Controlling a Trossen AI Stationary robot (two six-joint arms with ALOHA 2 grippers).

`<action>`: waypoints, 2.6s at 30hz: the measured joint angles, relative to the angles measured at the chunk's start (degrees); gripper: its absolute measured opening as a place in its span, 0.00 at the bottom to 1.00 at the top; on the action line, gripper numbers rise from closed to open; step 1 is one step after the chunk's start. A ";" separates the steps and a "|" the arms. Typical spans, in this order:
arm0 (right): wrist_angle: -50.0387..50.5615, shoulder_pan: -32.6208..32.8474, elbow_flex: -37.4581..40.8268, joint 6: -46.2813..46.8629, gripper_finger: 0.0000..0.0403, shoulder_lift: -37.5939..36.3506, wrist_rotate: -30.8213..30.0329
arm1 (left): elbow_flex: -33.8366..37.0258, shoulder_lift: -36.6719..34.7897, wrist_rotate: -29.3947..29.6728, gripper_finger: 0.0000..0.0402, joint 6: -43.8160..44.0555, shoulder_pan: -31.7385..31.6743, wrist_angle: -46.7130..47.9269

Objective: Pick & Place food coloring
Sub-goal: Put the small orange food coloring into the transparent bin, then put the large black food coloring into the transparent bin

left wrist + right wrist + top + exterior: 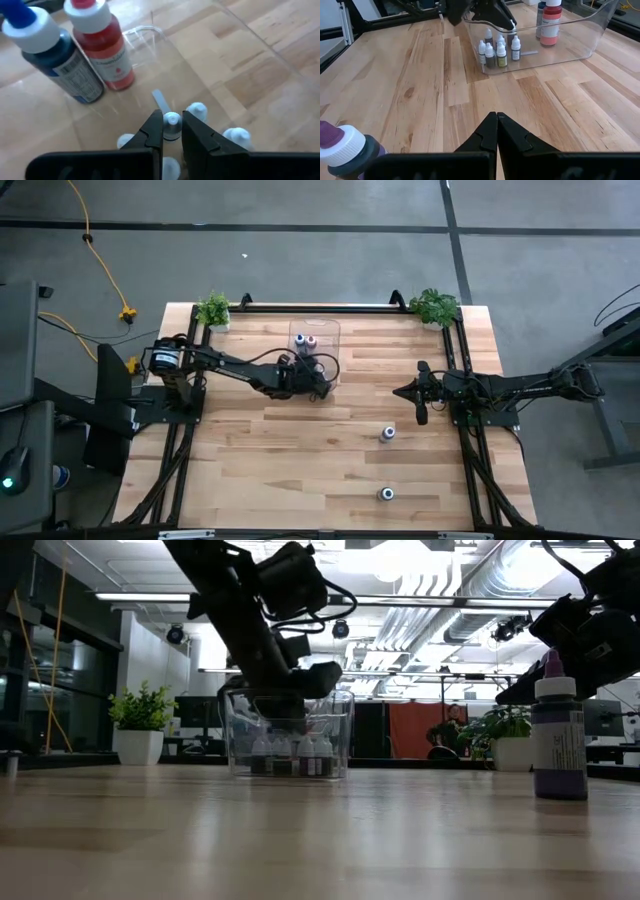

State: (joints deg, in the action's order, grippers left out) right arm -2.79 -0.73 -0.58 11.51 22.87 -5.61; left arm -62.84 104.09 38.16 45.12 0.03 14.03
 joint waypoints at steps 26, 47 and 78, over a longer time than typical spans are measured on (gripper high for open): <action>0.00 0.00 -0.01 0.00 0.00 0.00 0.00 | -0.06 -0.02 -2.10 0.21 -3.45 -0.02 -0.61; 0.00 0.01 -0.02 0.00 0.00 0.00 -0.02 | -22.35 -4.79 -23.47 0.21 -30.08 3.17 7.99; 0.00 0.00 0.00 0.00 0.00 0.00 -0.02 | -35.55 -3.94 -29.89 0.21 -46.23 10.91 15.36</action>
State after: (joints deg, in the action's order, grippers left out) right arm -2.79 -0.73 -0.58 11.51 22.87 -5.63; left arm -98.38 100.16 8.27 -1.10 10.94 29.39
